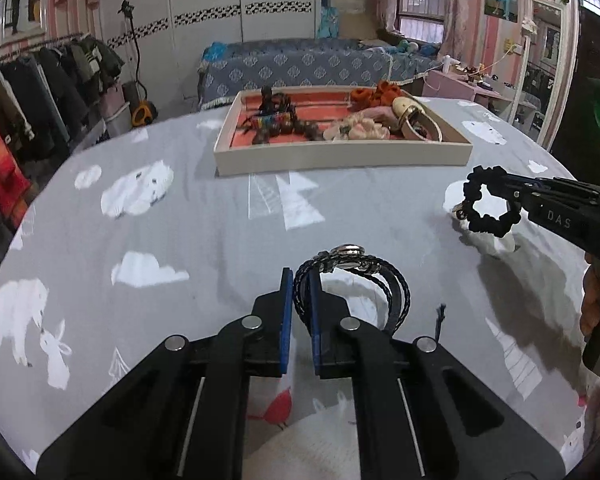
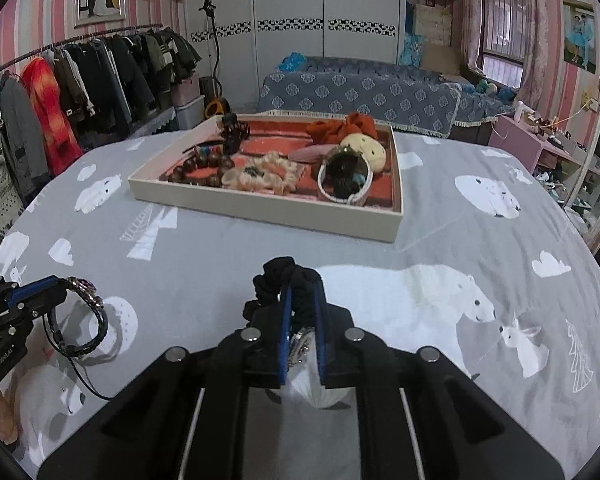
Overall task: Organize jewelry
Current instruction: 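Carry the leather bracelet and black scrunchie with both tools over the tray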
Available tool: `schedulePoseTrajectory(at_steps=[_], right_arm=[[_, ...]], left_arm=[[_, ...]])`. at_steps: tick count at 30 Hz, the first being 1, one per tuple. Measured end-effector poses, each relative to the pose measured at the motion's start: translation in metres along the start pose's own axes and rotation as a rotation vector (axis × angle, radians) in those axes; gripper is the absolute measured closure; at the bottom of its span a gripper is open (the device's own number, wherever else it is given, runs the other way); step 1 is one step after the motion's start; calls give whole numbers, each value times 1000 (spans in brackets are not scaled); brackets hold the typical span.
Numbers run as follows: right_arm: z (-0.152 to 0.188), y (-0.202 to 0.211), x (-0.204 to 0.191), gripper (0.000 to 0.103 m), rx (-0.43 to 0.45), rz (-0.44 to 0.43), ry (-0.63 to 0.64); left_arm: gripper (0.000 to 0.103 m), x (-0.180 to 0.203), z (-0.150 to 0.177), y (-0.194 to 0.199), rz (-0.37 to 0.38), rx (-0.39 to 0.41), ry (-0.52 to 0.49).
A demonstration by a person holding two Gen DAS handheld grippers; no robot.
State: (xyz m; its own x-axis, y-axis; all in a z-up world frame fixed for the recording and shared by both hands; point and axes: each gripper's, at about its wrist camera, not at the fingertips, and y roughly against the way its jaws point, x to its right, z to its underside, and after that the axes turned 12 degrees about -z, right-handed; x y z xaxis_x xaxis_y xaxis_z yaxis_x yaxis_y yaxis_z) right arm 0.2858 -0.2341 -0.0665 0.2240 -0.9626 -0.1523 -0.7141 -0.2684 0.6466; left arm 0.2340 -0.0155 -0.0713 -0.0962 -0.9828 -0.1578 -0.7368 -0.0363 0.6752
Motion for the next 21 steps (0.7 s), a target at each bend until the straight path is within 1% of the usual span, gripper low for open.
schedulePoseTrajectory(at_steps=[7, 10, 13, 18, 21], right_arm=[[-23, 6, 6, 92, 63, 7, -14], [-38, 9, 12, 92, 93, 9, -23], [-55, 9, 16, 92, 120, 10, -32], [-85, -1, 23, 92, 153, 18, -36], [-103, -9, 27, 92, 173, 19, -45]], left_arm=[[97, -7, -37, 10, -13, 86, 9], [97, -9, -61, 16, -15, 140, 13], [97, -9, -80, 17, -14, 176, 20], [97, -8, -116, 7, -11, 229, 38], [97, -8, -136, -5, -1, 245, 60]])
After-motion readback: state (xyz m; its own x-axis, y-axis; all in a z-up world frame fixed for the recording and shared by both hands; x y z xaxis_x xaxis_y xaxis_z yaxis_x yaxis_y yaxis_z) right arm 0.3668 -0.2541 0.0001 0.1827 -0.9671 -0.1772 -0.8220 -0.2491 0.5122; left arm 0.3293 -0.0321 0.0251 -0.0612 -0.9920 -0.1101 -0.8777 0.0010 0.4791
